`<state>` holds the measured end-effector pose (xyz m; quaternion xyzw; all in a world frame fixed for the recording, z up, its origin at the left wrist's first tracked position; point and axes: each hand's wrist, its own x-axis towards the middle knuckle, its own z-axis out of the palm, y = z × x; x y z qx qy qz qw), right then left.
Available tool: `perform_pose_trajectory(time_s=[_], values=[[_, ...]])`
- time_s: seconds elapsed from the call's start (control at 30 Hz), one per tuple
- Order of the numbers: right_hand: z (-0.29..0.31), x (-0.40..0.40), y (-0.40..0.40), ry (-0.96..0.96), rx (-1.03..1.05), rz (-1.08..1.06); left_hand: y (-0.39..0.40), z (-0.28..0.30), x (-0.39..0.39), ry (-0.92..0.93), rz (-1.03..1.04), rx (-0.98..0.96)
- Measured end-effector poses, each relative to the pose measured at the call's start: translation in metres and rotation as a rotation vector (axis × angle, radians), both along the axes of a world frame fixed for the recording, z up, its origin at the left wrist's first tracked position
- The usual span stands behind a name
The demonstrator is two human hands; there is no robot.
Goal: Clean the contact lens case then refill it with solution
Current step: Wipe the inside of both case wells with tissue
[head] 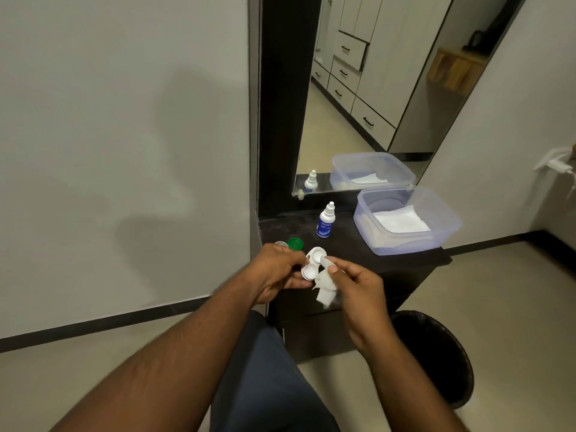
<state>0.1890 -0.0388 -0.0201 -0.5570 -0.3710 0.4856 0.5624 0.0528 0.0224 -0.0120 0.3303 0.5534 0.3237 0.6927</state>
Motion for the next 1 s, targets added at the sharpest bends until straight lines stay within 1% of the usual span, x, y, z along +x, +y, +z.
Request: perform_pose_trajectory(time_s=[0.03,0.07,0.1,0.17,0.23,0.3,0.37,0.4,0.47,0.53,0.57,0.6,0.67,0.73,0.77,0.8,0.83,0.9,0.93,1.0], values=[[-0.001,0.001,0.0,-0.332,0.121,0.022,0.0,0.001,-0.001,-0.005,-0.001,-0.005],[-0.002,0.002,0.0,-0.616,0.257,0.065,-0.001,0.003,-0.001,-0.011,-0.007,-0.008],[-0.004,0.003,0.002,-0.849,0.369,0.132,-0.002,0.004,-0.002,-0.017,-0.019,-0.008],[-0.007,0.006,0.007,-1.186,0.466,0.32,-0.002,0.006,-0.003,-0.025,-0.039,-0.011],[-0.002,0.007,0.01,-1.39,0.476,0.416,-0.002,0.006,-0.004,-0.024,-0.043,-0.017],[0.002,0.007,0.012,-1.496,0.492,0.453,0.0,0.005,-0.004,-0.005,-0.046,-0.013],[0.003,0.003,0.012,-1.534,0.465,0.457,0.001,0.003,-0.004,0.014,-0.044,0.001],[0.001,0.0,0.012,-1.492,0.447,0.423,0.001,0.002,-0.003,0.019,-0.039,0.005],[-0.004,-0.007,0.013,-1.336,0.36,0.332,0.001,0.001,-0.003,0.008,-0.03,0.005],[-0.003,-0.009,0.015,-1.176,0.25,0.313,0.001,0.0,-0.003,0.0,-0.028,-0.002],[0.0,-0.007,0.018,-1.136,0.216,0.359,0.002,0.0,-0.003,0.002,-0.028,0.0],[0.005,-0.003,0.02,-1.14,0.205,0.433,0.002,0.001,-0.003,0.004,-0.025,0.003],[0.021,0.007,0.027,-1.223,0.224,0.625,0.001,0.001,-0.003,0.013,-0.023,0.011],[0.037,0.016,0.034,-1.483,0.31,0.74,0.001,0.0,-0.001,0.027,-0.019,0.02],[0.044,0.018,0.035,-1.627,0.383,0.744,0.001,-0.001,0.0,0.032,-0.011,0.027],[0.05,0.021,0.035,-1.758,0.47,0.705,0.001,-0.002,0.0,0.036,-0.004,0.031],[0.053,0.023,0.035,-1.837,0.532,0.674,0.002,-0.004,0.0,0.041,0.001,0.032],[0.05,0.028,0.034,-1.874,0.73,0.67,0.003,-0.005,0.0,0.037,-0.005,0.023],[0.047,0.03,0.034,-1.851,0.831,0.734,0.004,-0.004,-0.001,0.03,-0.015,0.016],[0.042,0.032,0.036,-1.813,0.944,0.909,0.006,-0.003,-0.002,0.026,-0.03,0.001]])
